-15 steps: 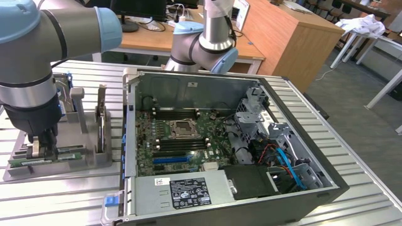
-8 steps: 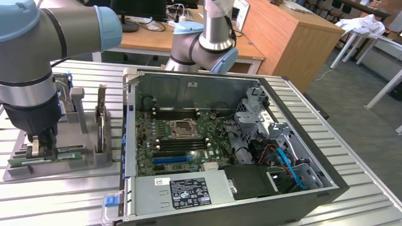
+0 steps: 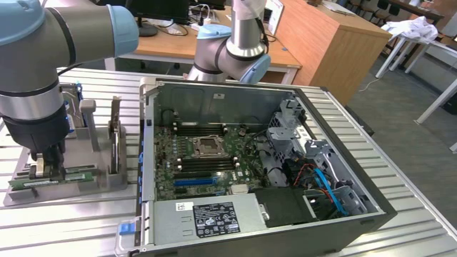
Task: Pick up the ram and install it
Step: 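Pick up the ram and move it above insertion slot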
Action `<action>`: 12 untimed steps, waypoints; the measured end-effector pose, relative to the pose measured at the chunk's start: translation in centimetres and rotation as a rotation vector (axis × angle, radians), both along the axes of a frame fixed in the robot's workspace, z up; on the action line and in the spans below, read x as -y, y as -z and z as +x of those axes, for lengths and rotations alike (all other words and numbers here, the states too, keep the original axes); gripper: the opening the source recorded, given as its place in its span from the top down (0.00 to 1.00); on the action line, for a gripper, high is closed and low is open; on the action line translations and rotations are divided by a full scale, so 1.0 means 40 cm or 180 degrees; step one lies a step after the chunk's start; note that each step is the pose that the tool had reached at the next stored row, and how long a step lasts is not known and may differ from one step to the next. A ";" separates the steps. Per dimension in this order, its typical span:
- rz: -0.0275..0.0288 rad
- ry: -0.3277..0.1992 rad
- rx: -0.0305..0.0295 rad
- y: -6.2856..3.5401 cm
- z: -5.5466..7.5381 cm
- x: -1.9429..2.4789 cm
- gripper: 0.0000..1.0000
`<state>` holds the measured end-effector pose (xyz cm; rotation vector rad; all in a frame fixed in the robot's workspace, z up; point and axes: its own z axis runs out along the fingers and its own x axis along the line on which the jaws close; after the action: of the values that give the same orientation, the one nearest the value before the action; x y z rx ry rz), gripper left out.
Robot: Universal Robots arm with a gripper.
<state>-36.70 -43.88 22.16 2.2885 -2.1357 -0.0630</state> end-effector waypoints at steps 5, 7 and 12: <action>0.0000 0.0000 0.0000 -0.006 0.000 0.000 0.88; 0.0000 0.0000 0.0000 -0.008 0.000 0.000 0.88; 0.0000 0.0000 0.0000 -0.012 0.000 0.000 0.88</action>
<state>-36.69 -43.88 22.64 2.2886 -2.1357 -0.0630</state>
